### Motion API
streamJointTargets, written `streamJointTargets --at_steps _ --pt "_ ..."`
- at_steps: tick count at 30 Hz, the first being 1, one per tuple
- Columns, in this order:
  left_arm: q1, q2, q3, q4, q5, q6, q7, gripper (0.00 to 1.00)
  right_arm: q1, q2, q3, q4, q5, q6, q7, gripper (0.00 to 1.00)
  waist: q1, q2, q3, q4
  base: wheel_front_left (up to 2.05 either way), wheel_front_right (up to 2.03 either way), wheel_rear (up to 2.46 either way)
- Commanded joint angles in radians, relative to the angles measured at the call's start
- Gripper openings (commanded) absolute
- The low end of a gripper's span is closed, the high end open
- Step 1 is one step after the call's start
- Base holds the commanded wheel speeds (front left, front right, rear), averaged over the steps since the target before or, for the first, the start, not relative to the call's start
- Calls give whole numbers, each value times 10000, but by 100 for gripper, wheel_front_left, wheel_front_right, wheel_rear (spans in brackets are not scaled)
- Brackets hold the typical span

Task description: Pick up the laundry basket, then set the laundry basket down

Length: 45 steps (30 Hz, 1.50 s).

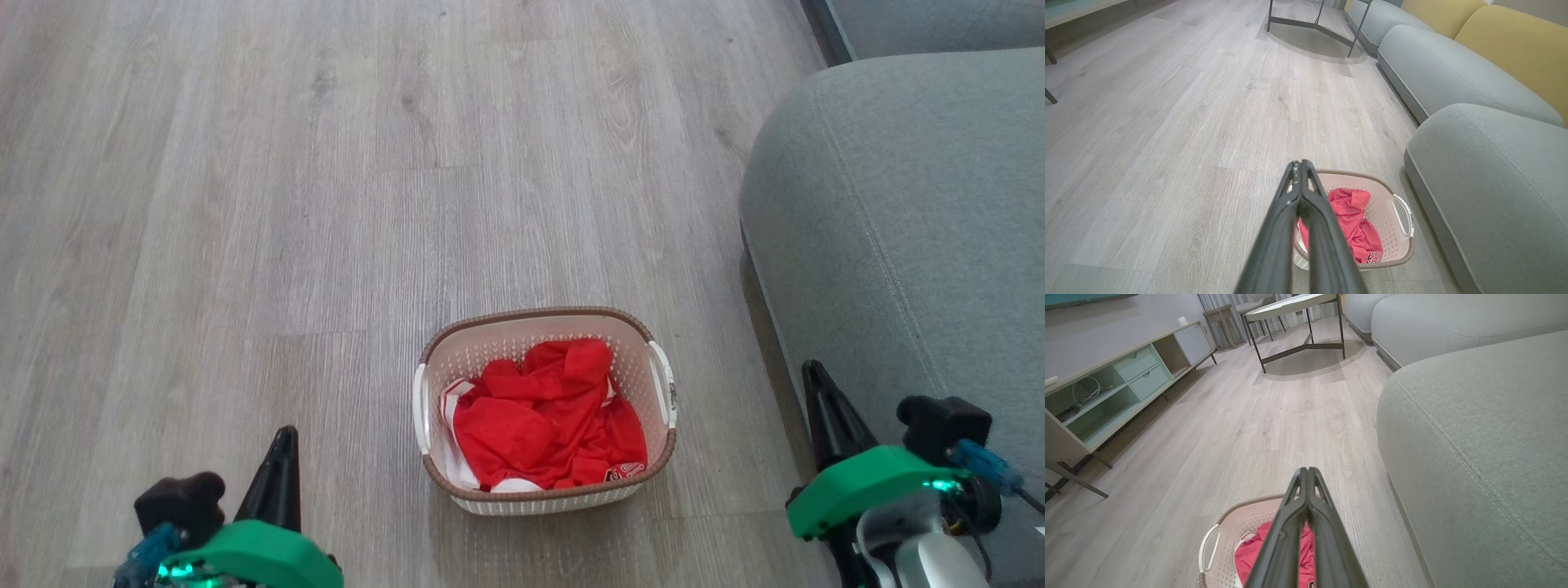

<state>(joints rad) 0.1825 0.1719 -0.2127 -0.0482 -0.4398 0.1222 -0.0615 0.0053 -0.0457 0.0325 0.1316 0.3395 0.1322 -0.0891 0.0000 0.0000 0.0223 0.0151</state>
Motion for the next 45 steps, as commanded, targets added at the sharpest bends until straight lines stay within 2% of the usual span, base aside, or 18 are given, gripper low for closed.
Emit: streamJointTargets --at_steps 1,45 --pt "-458 18 223 -267 -195 -66 33 0 -464 -170 -23 -289 244 -2 32 0 0 0 -2 0 0 0 0" --pt "-1405 -240 1164 590 -5087 -658 460 0 -814 -947 463 200 6199 -7 -17 0 0 0 -103 -62 0 0 0"
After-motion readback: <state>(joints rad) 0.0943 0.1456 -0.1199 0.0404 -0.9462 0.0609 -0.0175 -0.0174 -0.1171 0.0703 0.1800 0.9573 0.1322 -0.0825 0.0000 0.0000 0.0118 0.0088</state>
